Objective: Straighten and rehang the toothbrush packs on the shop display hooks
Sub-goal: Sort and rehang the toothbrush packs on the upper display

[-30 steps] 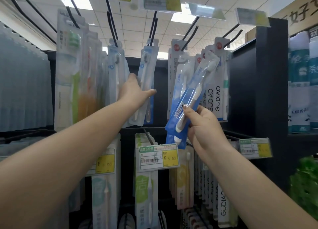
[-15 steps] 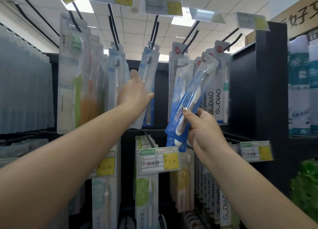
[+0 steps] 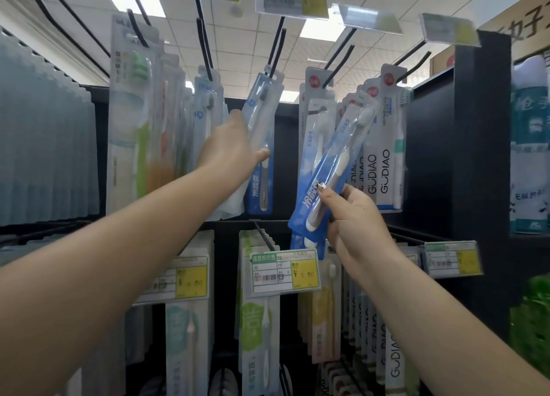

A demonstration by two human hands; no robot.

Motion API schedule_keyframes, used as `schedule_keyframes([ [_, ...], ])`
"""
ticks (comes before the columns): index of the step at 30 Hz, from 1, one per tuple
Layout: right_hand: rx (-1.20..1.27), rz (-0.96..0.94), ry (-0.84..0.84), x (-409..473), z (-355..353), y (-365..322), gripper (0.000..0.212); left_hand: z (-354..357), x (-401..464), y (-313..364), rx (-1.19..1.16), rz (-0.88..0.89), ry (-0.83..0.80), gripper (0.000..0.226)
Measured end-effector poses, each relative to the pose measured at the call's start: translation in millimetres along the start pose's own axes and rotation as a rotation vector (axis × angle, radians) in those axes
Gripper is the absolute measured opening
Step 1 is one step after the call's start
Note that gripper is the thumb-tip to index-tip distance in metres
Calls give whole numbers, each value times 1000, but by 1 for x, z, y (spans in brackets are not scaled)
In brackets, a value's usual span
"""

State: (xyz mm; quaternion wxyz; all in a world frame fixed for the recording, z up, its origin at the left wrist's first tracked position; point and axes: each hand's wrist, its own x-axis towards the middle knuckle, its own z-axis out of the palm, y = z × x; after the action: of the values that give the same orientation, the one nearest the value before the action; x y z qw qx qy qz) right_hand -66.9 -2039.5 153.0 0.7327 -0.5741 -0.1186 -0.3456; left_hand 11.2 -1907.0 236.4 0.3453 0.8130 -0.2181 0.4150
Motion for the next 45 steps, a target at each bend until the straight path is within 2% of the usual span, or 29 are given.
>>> schedule_keyframes([
  [3, 7, 5, 0, -1, 1, 1, 5, 7, -3, 6, -3, 11, -14, 66],
  [6, 0, 12, 0, -3, 0, 1, 5, 15, -2, 11, -144, -46, -45, 67],
  [13, 10, 10, 12, -3, -6, -1, 7, 26, 0, 14, -632, -105, -180, 31],
  [20, 15, 10, 5, -3, -5, -1, 8, 22, -1, 18, -846, -108, -283, 27],
  [24, 4, 8, 4, -3, -5, 0, 8, 18, -1, 14, -850, -108, -307, 34],
  [27, -9, 7, 2, -1, -6, 3, 7, 13, -1, 11, -837, -104, -300, 30],
  [32, -7, 8, 4, 0, -6, 3, 7, 0, -1, 12, -641, -24, -224, 24],
  [37, -12, -3, 0, 0, -5, 3, 7, -22, 8, 18, -517, 29, -314, 33],
  [40, -22, -5, -6, -1, -4, 3, 7, -32, 13, 19, -483, -2, -336, 30],
  [42, -16, -3, -7, -2, -3, 3, 7, -35, 16, 17, -506, -36, -359, 34],
  [45, -14, -1, -6, -2, -3, 3, 7, -36, 19, 9, -416, -35, -379, 39],
])
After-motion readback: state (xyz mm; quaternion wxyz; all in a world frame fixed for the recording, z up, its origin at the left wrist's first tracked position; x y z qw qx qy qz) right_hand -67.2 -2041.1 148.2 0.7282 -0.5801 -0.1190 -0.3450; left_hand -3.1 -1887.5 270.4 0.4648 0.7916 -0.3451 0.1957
